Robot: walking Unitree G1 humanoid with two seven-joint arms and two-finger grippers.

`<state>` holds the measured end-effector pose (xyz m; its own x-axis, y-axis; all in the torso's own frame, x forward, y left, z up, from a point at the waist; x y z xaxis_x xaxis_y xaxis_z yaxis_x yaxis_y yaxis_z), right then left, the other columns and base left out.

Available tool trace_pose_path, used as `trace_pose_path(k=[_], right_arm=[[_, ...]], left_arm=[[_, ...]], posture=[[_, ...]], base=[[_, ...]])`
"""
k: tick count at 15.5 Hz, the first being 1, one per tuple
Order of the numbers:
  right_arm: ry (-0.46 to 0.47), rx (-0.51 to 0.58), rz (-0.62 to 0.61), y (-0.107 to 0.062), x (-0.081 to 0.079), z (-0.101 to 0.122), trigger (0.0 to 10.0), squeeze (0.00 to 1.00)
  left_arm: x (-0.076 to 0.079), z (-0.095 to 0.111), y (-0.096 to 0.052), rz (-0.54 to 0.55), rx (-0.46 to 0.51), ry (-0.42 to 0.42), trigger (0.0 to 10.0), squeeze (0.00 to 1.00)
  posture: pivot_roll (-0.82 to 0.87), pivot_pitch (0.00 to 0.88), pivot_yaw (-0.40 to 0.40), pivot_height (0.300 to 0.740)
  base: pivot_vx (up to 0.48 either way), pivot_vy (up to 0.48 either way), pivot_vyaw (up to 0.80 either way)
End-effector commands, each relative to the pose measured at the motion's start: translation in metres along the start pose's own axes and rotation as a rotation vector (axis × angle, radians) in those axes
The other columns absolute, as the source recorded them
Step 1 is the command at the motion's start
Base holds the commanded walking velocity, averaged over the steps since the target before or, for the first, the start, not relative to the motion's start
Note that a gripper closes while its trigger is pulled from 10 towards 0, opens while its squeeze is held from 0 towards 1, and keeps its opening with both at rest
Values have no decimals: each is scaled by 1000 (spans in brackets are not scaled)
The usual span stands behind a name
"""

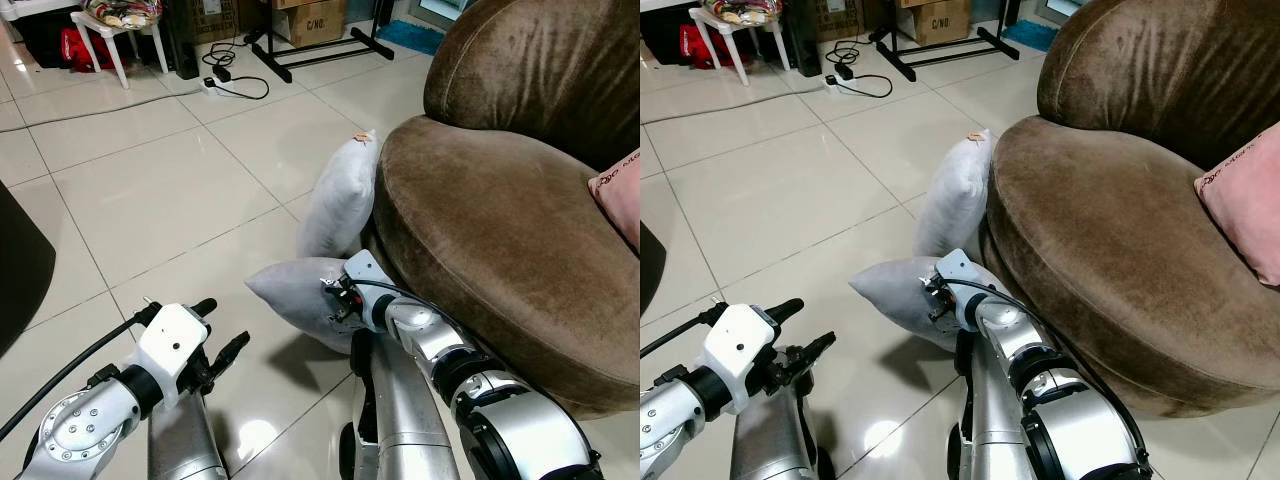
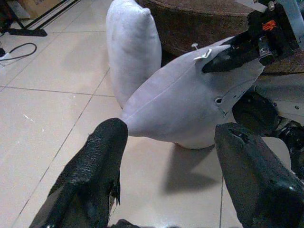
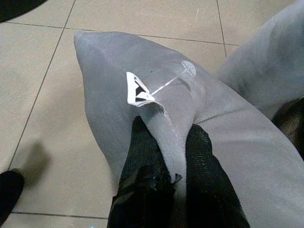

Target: Move the pillow to the sofa from floor

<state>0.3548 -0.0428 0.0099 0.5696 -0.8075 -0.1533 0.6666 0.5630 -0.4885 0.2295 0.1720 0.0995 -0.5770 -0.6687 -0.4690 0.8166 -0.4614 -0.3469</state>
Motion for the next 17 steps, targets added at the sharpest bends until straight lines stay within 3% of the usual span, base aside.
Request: trace_pose_path(k=[1,7,8,9,13,14,15,17], right_arm=[[-8,37,23,1,-3,9,0,0],[-4,72,62,1,-9,17,0,0],[204,386,-141,-38,34,71,10000,0],[267,492,-229,-67,53,86,10000,0],[244,497,-174,-65,44,91,10000,0],[296,549,-153,-73,40,102,10000,0],[386,652,-131,-92,36,121,10000,0],[380,765,-153,-120,34,155,10000,0]], left_arm=[[-1,0,0,9,3,0,10000,0],[-1,1,0,14,5,1,10000,0],[-28,6,24,155,34,43,10000,0],[-39,9,34,203,47,64,10000,0],[-37,9,34,196,48,68,10000,0],[-37,9,35,200,52,68,10000,0],[-38,9,36,213,60,70,10000,0],[-40,15,37,246,87,70,10000,0]], posture=[[-18,0,-75,451],[-19,0,-76,451],[-82,0,-39,451],[-79,0,-42,451],[-78,0,-46,451],[-78,0,-48,451],[-79,0,-50,451],[-87,0,-50,476]], base=[[0,0,0],[0,0,0],[0,0,0],[0,0,0],[0,0,0],[0,0,0],[0,0,0],[0,0,0]])
Point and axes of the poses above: a point about 5 cm out from each wrist's last joint towards the gripper, its own y axis pointing out of the wrist towards the gripper, its own z axis along the axis of the wrist's last joint, x = y × z, the point moved 5 cm from there along y, pointing out of the wrist towards the gripper, and after that the axes turned 13 degrees about y, right-handed, at the moved point
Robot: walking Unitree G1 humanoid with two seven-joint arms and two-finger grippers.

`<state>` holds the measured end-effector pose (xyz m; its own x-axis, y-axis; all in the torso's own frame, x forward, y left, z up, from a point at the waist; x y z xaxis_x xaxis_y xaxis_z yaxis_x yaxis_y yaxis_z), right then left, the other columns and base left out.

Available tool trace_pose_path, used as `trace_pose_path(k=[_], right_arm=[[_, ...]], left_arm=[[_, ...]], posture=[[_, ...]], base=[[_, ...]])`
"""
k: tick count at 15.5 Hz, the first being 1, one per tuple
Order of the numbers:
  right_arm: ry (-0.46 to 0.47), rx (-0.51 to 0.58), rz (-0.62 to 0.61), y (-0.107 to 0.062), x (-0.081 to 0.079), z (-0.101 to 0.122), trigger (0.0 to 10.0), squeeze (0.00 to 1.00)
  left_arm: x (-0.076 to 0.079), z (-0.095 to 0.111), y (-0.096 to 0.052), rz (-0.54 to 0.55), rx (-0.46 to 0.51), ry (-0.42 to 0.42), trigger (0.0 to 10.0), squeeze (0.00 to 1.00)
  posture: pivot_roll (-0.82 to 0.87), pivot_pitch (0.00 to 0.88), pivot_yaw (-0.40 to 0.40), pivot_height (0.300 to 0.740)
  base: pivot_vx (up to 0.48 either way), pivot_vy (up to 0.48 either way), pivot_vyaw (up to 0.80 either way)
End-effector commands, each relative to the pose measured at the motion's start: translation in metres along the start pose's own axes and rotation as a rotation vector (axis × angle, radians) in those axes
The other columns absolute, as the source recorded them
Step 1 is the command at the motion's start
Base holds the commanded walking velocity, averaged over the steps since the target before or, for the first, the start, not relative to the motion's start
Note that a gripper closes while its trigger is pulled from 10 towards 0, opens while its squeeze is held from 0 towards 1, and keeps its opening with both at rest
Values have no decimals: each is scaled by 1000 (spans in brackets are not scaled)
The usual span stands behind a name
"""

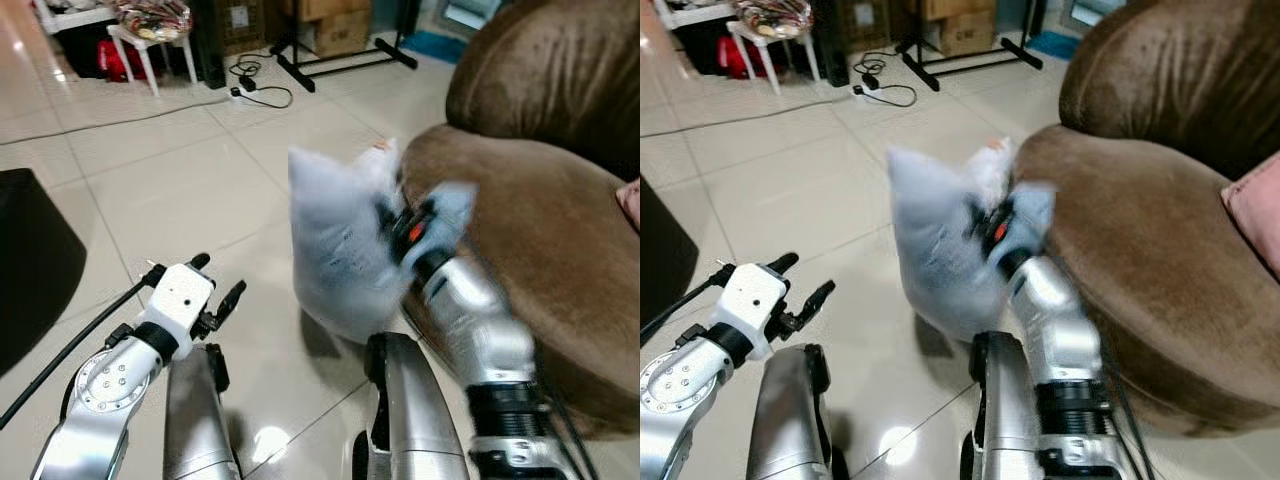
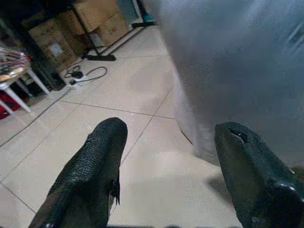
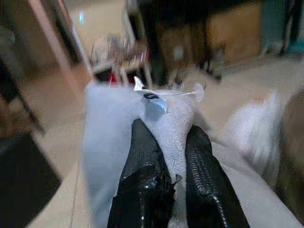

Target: Move the pillow to the sofa from floor

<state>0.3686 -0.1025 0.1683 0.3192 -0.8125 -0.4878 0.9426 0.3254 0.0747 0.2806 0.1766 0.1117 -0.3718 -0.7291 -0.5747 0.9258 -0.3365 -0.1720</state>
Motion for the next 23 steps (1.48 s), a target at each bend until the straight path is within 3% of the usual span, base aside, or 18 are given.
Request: trace_pose_path(k=[1,6,7,8,10,13,14,23], right_arm=[[-16,104,19,0,-9,32,10000,0],[-46,229,67,0,-37,87,10000,0],[-40,230,66,0,-37,89,10000,0],[-34,225,52,0,-34,86,0,0],[-29,207,40,0,-32,81,0,0],[-46,123,-25,-3,-19,49,0,0],[-91,101,-75,-10,-3,26,0,0],[-140,-20,-151,-23,19,-16,0,0]], left_arm=[[-2,8,3,19,28,9,10000,0],[-4,20,11,47,72,-2,10000,0],[-4,21,12,50,74,-3,10000,0],[-4,22,12,55,76,-7,10000,0],[-5,22,12,61,76,-9,10000,0],[-11,26,12,103,85,-18,10000,0],[-11,28,15,142,88,-41,10000,0],[-11,22,21,156,64,-42,10000,0]], posture=[[-87,0,-50,481],[-98,0,-49,531],[-94,0,-54,541],[-91,0,-60,556],[-90,0,-61,566],[-84,0,-70,596],[-87,0,-67,616],[-105,0,-53,701]], base=[[0,0,0],[0,0,0],[0,0,0],[0,0,0],[0,0,0],[0,0,0],[0,0,0],[0,0,0]])
Point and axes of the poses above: a point about 5 cm out from each wrist's last joint towards the gripper, its own y axis pointing out of the wrist towards the gripper, its own z axis along the axis of the wrist's last joint, x = y × z, the point moved 5 cm from there along y, pointing out of the wrist towards the gripper, and after that the axes turned 13 degrees about y, right-handed, at the moved point
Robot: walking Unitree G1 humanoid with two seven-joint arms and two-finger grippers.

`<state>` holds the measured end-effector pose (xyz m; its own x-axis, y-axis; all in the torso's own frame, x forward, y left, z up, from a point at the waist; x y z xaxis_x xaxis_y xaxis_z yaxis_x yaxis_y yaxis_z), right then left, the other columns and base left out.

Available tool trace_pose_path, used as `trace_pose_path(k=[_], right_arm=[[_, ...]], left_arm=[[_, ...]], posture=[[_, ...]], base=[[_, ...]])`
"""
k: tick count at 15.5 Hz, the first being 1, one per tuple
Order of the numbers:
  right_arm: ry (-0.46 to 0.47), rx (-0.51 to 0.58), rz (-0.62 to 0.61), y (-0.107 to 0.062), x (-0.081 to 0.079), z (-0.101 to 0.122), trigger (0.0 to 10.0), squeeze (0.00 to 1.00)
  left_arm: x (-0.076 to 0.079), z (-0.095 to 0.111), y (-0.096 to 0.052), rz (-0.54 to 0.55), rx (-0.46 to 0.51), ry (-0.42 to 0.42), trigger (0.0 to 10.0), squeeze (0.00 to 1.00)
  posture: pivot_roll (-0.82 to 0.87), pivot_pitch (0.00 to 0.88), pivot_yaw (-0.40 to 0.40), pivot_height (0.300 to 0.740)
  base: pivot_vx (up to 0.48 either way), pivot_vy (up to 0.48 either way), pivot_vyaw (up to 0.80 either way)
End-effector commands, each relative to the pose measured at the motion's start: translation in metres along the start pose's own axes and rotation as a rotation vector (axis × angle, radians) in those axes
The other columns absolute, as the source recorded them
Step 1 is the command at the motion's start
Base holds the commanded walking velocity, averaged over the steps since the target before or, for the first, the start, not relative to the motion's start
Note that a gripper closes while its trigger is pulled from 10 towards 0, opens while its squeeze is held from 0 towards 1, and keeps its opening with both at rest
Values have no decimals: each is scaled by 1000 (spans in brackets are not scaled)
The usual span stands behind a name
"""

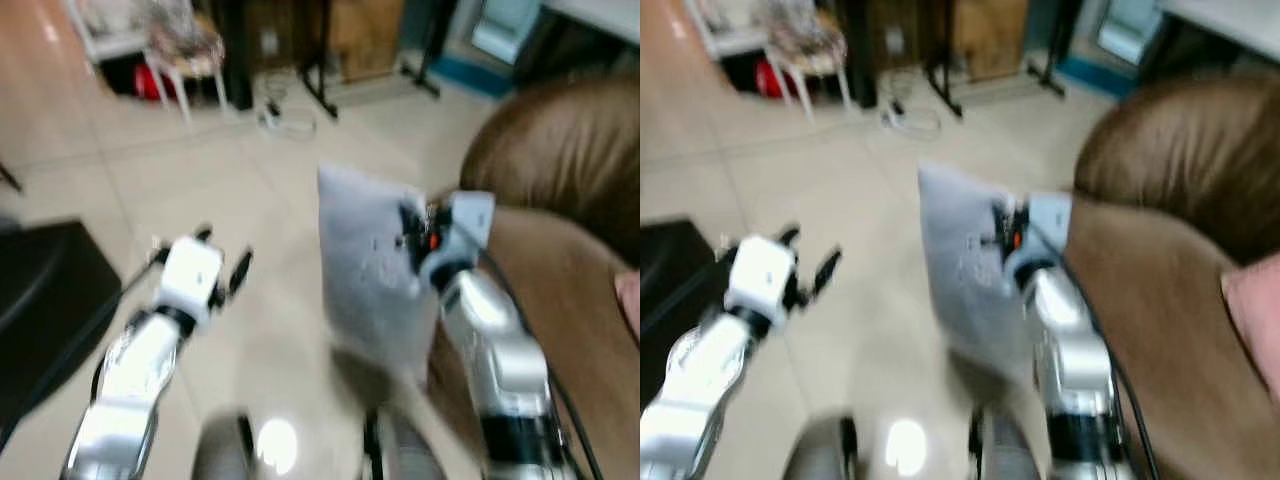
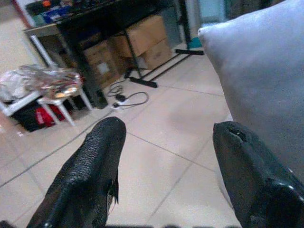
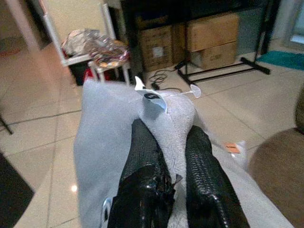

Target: Move the pillow to the sofa from floor

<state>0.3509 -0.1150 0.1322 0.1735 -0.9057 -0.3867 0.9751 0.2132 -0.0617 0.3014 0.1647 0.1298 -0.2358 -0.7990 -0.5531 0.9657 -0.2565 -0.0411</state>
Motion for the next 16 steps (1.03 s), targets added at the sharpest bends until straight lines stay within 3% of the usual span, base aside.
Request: trace_pose_path(k=[1,4,9,15,16], right_arm=[[-18,39,5,-2,0,7,0,0],[-20,-20,32,-3,1,-8,0,0],[-23,-77,-11,-8,19,-27,0,0],[-20,-105,-49,-13,30,-39,0,0],[-37,-133,-63,-15,35,-45,10000,0]], left_arm=[[-2,0,0,10,0,6,10000,0],[-5,-12,-5,28,-38,-10,10000,0],[-7,-21,-12,45,-69,-26,10000,0],[-5,-24,-12,44,-74,-38,10000,0],[-4,-30,-15,50,-86,-63,10000,0]], posture=[[-105,0,-54,711],[-102,0,-59,740],[-98,0,-63,740],[-109,0,-52,740],[-111,0,-51,740]], base=[[0,0,0],[0,0,0],[0,0,0],[0,0,0],[0,0,0]])
Point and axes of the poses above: a point about 5 cm out from each wrist's last joint towards the gripper, its own y axis pointing out of the wrist towards the gripper, its own z axis along the axis of the wrist's last joint, x = y × z, the point moved 5 cm from there along y, pointing out of the wrist towards the gripper, and after that the axes turned 13 degrees about y, right-handed, at the moved point
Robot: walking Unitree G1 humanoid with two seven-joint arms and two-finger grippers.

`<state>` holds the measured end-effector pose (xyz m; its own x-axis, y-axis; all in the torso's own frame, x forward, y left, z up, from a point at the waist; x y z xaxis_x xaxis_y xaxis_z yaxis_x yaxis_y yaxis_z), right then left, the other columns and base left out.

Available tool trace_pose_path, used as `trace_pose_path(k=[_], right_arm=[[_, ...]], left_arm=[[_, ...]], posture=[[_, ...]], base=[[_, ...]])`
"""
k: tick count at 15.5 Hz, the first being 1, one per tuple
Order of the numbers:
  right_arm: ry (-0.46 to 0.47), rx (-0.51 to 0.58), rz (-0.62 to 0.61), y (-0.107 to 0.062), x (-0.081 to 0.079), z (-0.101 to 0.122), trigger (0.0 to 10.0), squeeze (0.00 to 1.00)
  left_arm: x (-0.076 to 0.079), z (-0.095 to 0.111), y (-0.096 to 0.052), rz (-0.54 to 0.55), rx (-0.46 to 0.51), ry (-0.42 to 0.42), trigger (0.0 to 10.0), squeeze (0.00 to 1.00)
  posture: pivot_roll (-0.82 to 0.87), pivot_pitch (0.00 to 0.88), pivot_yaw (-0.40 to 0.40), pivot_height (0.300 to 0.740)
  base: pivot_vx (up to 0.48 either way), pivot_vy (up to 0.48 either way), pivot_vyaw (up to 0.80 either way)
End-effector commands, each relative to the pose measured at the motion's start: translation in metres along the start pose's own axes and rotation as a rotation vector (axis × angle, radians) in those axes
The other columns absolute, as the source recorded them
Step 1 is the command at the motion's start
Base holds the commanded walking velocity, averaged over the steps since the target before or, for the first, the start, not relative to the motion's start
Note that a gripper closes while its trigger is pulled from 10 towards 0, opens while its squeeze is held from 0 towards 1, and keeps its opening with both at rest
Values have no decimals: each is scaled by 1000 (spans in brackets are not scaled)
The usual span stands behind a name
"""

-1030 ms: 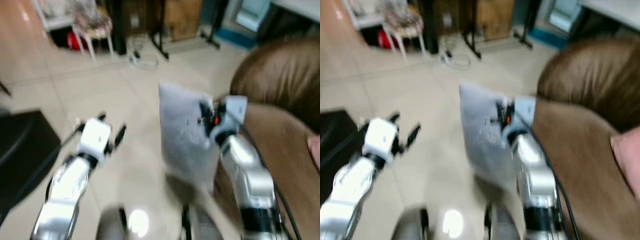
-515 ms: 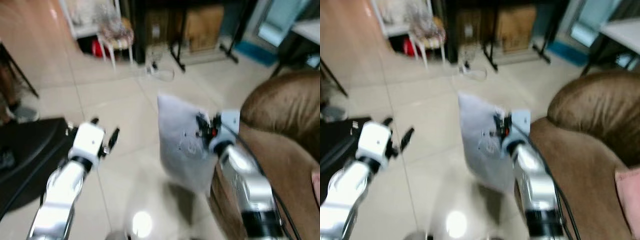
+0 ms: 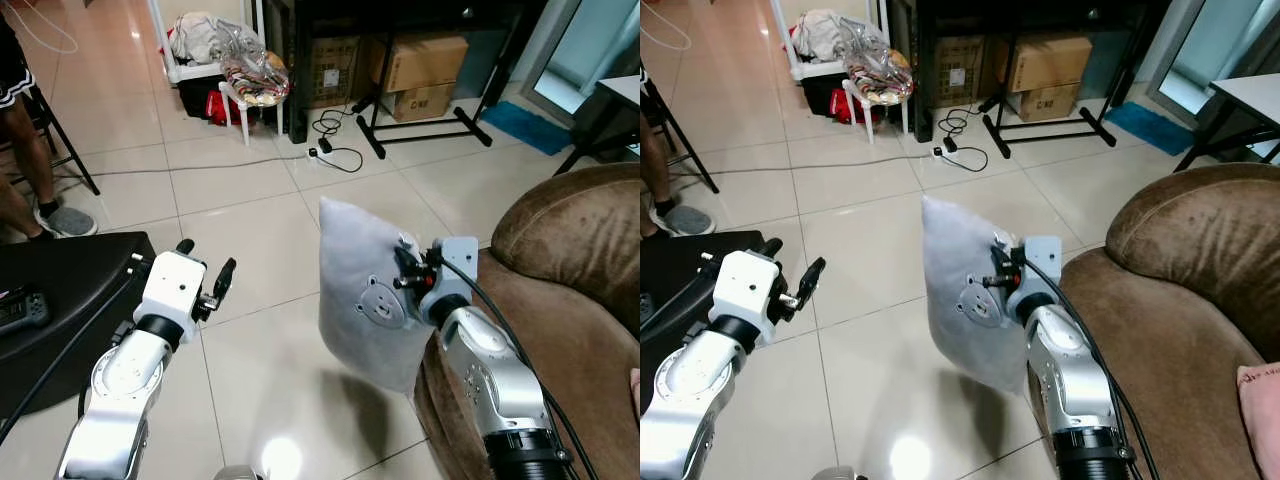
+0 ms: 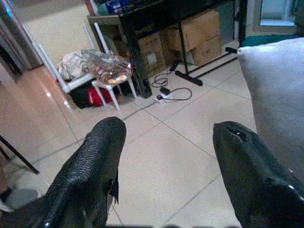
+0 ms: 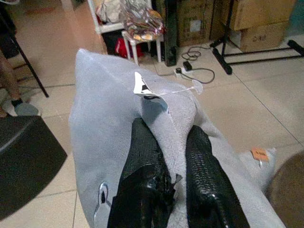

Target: Move the pillow to the sofa from floor

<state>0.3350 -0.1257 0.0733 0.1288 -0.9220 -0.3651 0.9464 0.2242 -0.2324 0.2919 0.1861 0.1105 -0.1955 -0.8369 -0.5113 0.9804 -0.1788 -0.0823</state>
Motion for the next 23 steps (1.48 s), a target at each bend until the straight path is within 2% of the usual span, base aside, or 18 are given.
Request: trace_pose_path(k=[1,3,9,14,19,23], right_arm=[[-27,25,-24,-2,7,5,10000,0],[-46,4,-58,-4,16,1,10000,0],[-26,0,-89,-1,19,-1,10000,0],[-14,-2,-110,-3,18,-8,10000,0],[8,-4,-136,-8,16,-20,10000,0],[5,1,-124,-7,9,-19,10000,0]], left_arm=[[-1,-6,-2,12,-17,-15,10000,0],[-8,-12,-4,68,-46,-13,10000,0],[-10,-6,-5,97,-25,2,10000,0],[-8,-3,-6,54,-5,25,10000,0],[-15,-2,-8,18,1,54,10000,0],[-17,0,-8,21,8,38,10000,0]], posture=[[-112,0,-52,740],[-112,0,-59,740],[-94,0,-64,740],[-89,0,-12,740],[-68,0,42,740],[-68,0,42,740]], base=[[0,0,0],[0,0,0],[0,0,-800],[0,0,-800],[0,0,-800],[0,0,-800]])
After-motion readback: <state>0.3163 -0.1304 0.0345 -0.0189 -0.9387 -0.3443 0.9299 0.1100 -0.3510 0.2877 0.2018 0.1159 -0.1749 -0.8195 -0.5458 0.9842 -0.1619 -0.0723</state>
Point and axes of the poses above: a point about 5 cm out from each wrist's last joint towards the gripper, its own y axis pointing out of the wrist towards the gripper, its own z axis along the axis of the wrist's last joint, x = y × z, the point moved 5 cm from there along y, pointing out of the wrist towards the gripper, and after that the axes turned 13 degrees about y, right-handed, at the moved point
